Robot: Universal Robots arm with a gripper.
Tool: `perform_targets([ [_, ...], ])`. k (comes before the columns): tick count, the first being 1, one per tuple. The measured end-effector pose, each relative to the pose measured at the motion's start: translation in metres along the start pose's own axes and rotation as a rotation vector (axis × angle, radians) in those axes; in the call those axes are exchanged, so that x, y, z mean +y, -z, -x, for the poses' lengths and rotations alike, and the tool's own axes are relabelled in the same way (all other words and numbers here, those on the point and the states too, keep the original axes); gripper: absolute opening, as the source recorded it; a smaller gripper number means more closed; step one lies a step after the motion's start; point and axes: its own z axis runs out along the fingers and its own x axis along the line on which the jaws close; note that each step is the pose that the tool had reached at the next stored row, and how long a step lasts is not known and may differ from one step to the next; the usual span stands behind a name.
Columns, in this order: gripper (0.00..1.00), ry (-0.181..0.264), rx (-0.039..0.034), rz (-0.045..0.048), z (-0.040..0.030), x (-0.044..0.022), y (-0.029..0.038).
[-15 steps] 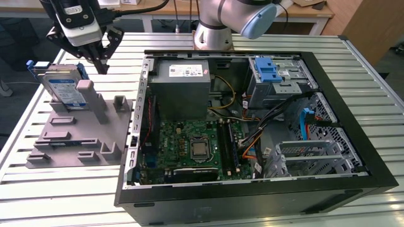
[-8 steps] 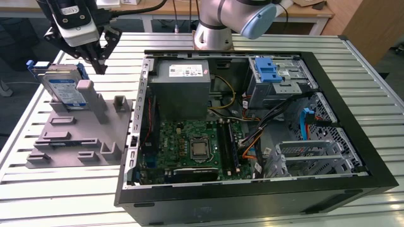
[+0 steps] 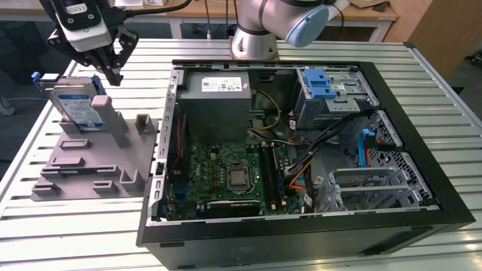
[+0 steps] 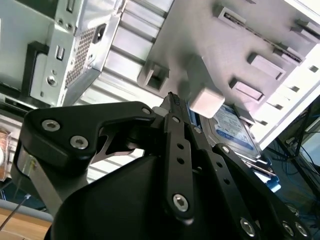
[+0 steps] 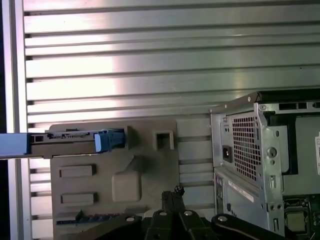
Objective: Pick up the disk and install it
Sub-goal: 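Reach for the disk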
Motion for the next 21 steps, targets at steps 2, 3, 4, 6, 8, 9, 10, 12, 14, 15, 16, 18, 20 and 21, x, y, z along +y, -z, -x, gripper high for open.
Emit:
perform_targets([
  [2, 0.11, 0.000, 0.0001, -0.0001, -0.0066, 0.0037, -0.0001],
  [3, 0.11, 0.000, 0.0001, -0.0001, -0.0110, 0.0051, -0.0002],
  [4, 0.11, 0.000, 0.0000, 0.0000, -0.0150, 0.0066, -0.0004],
  [6, 0.11, 0.000, 0.0002, 0.0000, -0.0220, 0.0096, -0.0009],
  [8, 0.11, 0.000, 0.0006, 0.0000, -0.0273, 0.0130, -0.0014],
  [9, 0.11, 0.000, 0.0009, -0.0001, -0.0288, 0.0144, -0.0016],
  [10, 0.11, 0.000, 0.0009, -0.0001, -0.0291, 0.0149, -0.0017],
  [12, 0.11, 0.000, 0.0009, -0.0001, -0.0291, 0.0148, -0.0017],
  [14, 0.11, 0.000, 0.0010, -0.0001, -0.0291, 0.0148, -0.0017],
  [15, 0.11, 0.000, 0.0009, -0.0001, -0.0291, 0.0148, -0.0018],
  [16, 0.11, 0.000, 0.0009, -0.0001, -0.0291, 0.0148, -0.0018],
  [18, 0.11, 0.000, 0.0008, 0.0000, -0.0291, 0.0148, -0.0018],
  [20, 0.11, 0.000, 0.0007, 0.0001, -0.0306, 0.0147, -0.0019],
  [21, 0.11, 0.000, 0.0009, 0.0000, -0.0316, 0.0147, -0.0019],
])
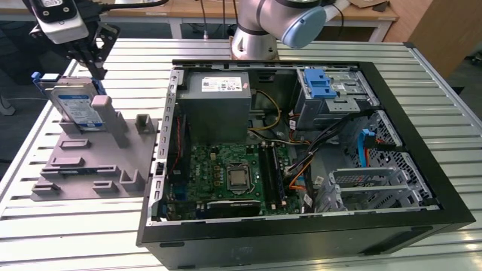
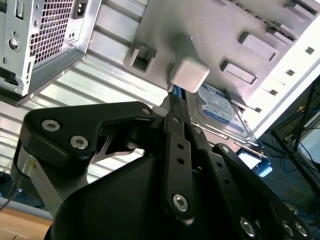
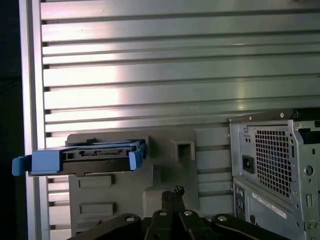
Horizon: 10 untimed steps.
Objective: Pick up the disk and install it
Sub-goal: 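Reach for the disk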
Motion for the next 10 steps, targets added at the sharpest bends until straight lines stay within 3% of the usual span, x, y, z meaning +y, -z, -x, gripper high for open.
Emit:
perform_targets([
  [4, 0.11, 0.000, 0.0002, -0.0001, -0.0053, -0.0004, 0.0000],
  [10, 0.11, 0.000, 0.0001, 0.0000, -0.0213, 0.0004, 0.0000],
])
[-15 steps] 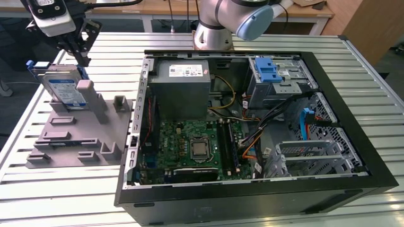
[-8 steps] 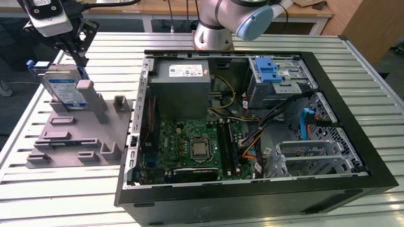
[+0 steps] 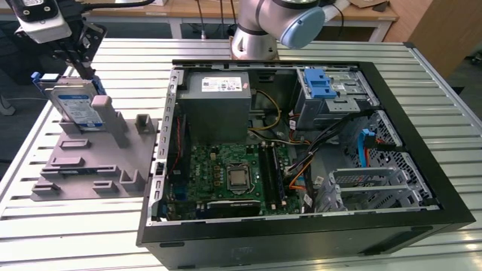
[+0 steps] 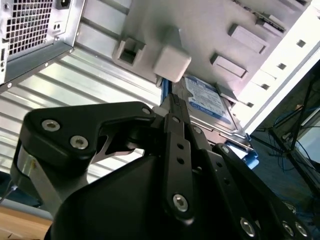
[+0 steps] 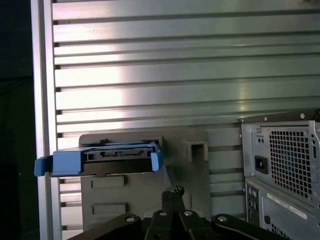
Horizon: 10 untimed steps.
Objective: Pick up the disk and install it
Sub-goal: 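Reach for the disk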
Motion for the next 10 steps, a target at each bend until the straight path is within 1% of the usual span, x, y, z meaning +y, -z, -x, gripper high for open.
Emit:
perform_targets([
  [2, 0.11, 0.000, 0.0001, 0.0000, -0.0053, 0.0017, -0.0003],
  [5, 0.11, 0.000, 0.0004, -0.0001, -0.0137, 0.0063, -0.0013],
  [6, 0.11, 0.000, 0.0030, -0.0003, -0.0151, 0.0072, -0.0016],
  [7, 0.11, 0.000, 0.0097, -0.0008, -0.0164, 0.0074, -0.0019],
  [10, 0.11, -0.002, 0.0418, -0.0035, -0.0194, 0.0072, -0.0026],
])
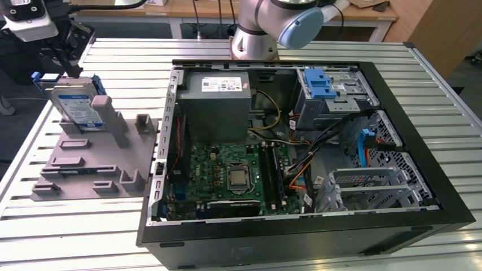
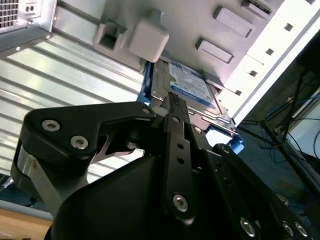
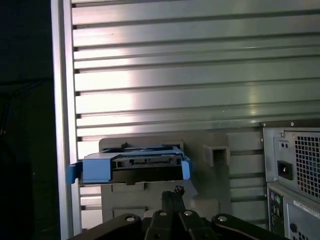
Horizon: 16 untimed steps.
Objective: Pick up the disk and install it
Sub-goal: 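Reach for the disk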
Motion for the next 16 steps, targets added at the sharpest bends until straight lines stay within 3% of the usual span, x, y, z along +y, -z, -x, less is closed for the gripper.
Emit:
perform_targets([
  [1, 0.11, 0.000, 0.0037, -0.0005, -0.0014, 0.0001, -0.0002],
  [4, 0.11, 0.003, 0.0038, -0.0003, -0.0083, 0.0019, -0.0010],
  [16, 0.11, 0.004, 0.0039, -0.0003, -0.0501, 0.0126, -0.0043],
])
